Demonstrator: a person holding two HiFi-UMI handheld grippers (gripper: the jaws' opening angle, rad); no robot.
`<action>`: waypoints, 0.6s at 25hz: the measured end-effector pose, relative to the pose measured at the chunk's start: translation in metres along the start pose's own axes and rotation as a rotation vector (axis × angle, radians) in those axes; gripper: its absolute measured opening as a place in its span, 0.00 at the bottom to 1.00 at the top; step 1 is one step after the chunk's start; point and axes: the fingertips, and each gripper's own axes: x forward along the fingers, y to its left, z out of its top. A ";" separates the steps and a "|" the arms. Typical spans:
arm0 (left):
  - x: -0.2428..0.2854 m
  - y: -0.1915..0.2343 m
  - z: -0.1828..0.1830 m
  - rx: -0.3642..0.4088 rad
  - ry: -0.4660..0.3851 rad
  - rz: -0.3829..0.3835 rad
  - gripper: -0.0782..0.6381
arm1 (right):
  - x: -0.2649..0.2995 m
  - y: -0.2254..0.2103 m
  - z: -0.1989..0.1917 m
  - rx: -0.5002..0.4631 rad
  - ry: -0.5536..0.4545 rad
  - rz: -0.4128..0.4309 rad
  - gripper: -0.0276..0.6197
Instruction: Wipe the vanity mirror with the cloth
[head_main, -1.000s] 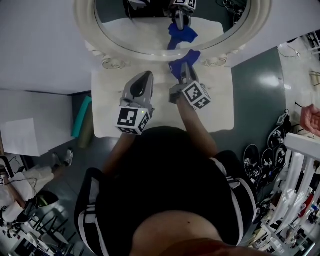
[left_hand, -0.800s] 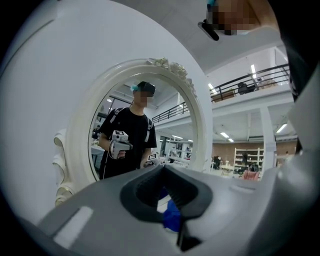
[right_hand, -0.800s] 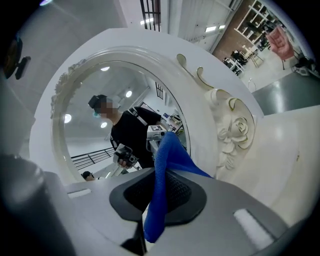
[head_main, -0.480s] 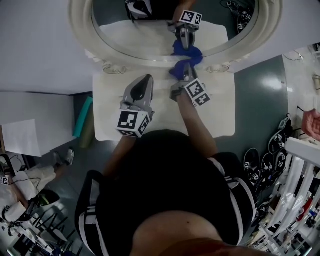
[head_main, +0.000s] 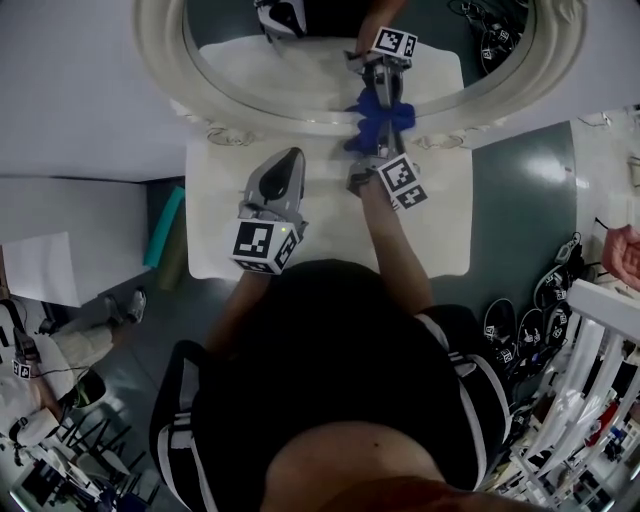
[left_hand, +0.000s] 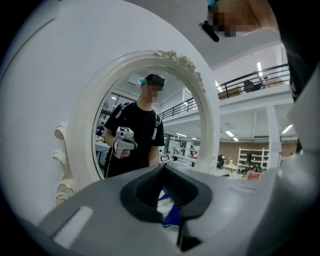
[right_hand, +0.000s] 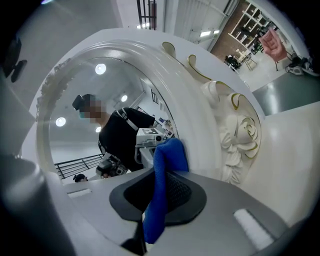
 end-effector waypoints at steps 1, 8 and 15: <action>-0.002 0.002 0.000 -0.002 -0.002 0.000 0.12 | 0.000 0.002 0.001 -0.005 -0.006 0.002 0.10; -0.008 0.008 0.006 -0.034 -0.031 -0.023 0.12 | -0.013 0.015 0.042 -0.118 -0.106 -0.004 0.10; -0.006 0.012 0.023 -0.012 -0.074 -0.021 0.12 | -0.021 0.031 0.086 -0.234 -0.191 0.006 0.10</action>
